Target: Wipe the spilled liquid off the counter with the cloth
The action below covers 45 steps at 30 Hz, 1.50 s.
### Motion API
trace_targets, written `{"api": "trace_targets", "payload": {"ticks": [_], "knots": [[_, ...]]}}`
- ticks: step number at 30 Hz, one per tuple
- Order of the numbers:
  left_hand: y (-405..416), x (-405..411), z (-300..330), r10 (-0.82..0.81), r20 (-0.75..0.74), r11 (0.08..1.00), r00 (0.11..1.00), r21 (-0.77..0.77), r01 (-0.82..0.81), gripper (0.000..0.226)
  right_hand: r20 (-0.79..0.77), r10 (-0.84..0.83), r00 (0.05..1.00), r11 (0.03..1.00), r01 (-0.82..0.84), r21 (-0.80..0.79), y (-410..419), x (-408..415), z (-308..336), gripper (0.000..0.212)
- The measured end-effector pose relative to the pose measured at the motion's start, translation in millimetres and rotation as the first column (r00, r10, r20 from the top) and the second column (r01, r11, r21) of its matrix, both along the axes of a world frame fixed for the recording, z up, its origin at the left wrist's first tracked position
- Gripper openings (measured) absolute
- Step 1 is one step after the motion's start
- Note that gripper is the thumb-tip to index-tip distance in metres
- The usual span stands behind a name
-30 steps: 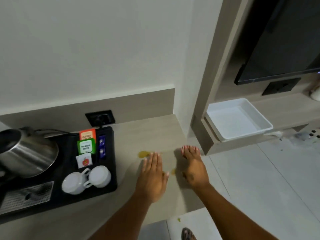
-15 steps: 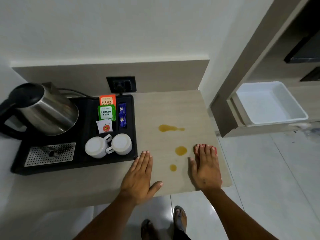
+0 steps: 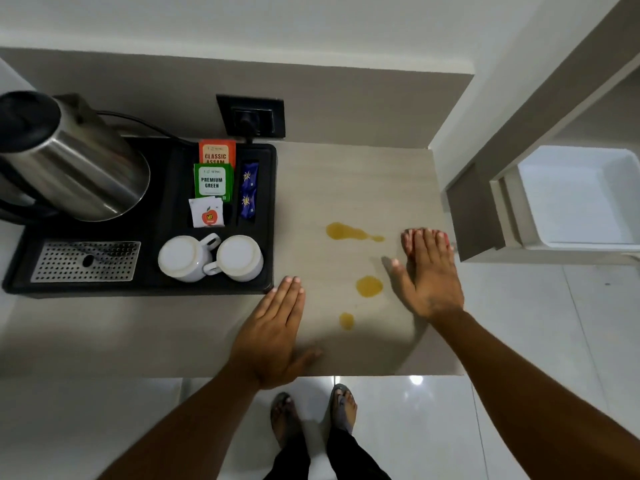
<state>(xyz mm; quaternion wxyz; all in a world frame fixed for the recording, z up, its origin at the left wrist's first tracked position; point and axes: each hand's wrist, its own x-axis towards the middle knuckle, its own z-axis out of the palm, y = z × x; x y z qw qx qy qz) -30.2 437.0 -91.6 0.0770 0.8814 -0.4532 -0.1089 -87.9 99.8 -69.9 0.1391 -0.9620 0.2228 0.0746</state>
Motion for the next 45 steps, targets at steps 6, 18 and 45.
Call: {"api": "trace_targets", "payload": {"ticks": [6, 18, 45], "knots": [[-1, 2, 6, 0.004, -0.008, 1.000, 1.000, 0.010, -0.004, 0.102, 0.036, 0.140, 0.989, 0.990, -0.141, 0.006, -23, 92, 8, 0.075], [-1, 0, 1, 0.023, -0.019, 0.999, 1.000, -0.024, -0.023, 0.102, 0.059, 0.326, 0.944, 0.945, -0.323, -0.047, -48, 172, 8, 0.076], [-1, 0, 2, 0.032, -0.050, 0.997, 0.998, -0.063, -0.035, 0.104, 0.071, 0.670, 0.739, 0.741, -0.671, -0.009, 27, 215, 10, 0.073]]}}
